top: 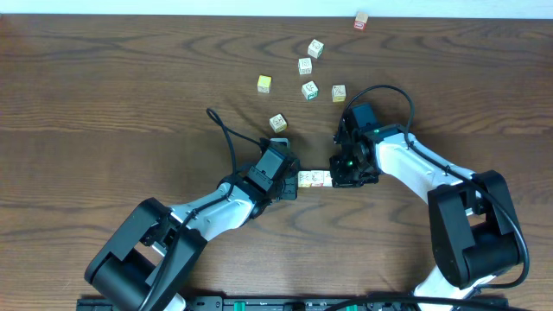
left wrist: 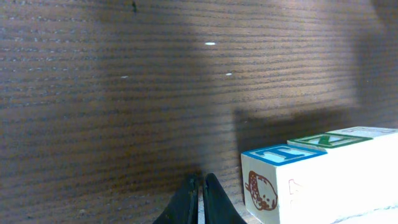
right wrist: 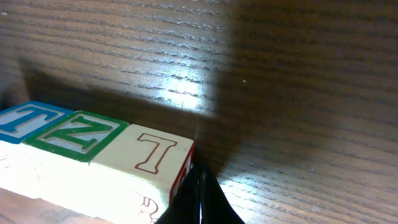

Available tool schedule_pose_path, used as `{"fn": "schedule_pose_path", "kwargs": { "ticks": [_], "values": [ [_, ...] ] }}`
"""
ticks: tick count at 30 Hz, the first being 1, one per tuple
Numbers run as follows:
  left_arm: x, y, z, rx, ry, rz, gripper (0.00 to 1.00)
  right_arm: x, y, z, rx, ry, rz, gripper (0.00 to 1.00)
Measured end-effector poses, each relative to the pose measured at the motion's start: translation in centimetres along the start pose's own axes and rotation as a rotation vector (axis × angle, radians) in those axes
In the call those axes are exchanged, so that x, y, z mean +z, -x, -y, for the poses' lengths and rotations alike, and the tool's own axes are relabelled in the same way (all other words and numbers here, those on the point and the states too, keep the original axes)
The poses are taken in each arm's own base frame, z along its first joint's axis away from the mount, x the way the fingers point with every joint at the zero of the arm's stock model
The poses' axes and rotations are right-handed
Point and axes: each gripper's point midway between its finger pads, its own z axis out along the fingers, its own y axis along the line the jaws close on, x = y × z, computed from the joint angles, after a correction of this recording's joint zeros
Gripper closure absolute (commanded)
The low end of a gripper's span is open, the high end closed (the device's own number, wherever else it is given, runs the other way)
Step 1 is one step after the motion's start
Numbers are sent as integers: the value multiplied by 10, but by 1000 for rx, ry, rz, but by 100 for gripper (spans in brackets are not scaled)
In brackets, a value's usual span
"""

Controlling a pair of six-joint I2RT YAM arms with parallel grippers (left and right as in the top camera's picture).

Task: Lift 3 blocks
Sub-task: 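Squeeze the three-block row between the left and right grippers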

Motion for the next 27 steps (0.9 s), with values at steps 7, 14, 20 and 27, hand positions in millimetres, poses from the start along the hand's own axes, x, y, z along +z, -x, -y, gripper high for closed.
{"fn": "schedule_pose_path", "kwargs": {
  "ticks": [7,14,20,27],
  "values": [
    [0,-1,0,-6,5,0,93,0,-1,-2,-6,1,-2,99],
    [1,-8,14,67,-3,-11,93,1,-1,-2,-7,2,-1,99],
    [4,-7,19,109,-8,-11,93,1,0,-1,-4,-4,2,99],
    [4,-5,17,139,6,1,93,2,8,-7,-26,-3,42,99]
  ]
}}
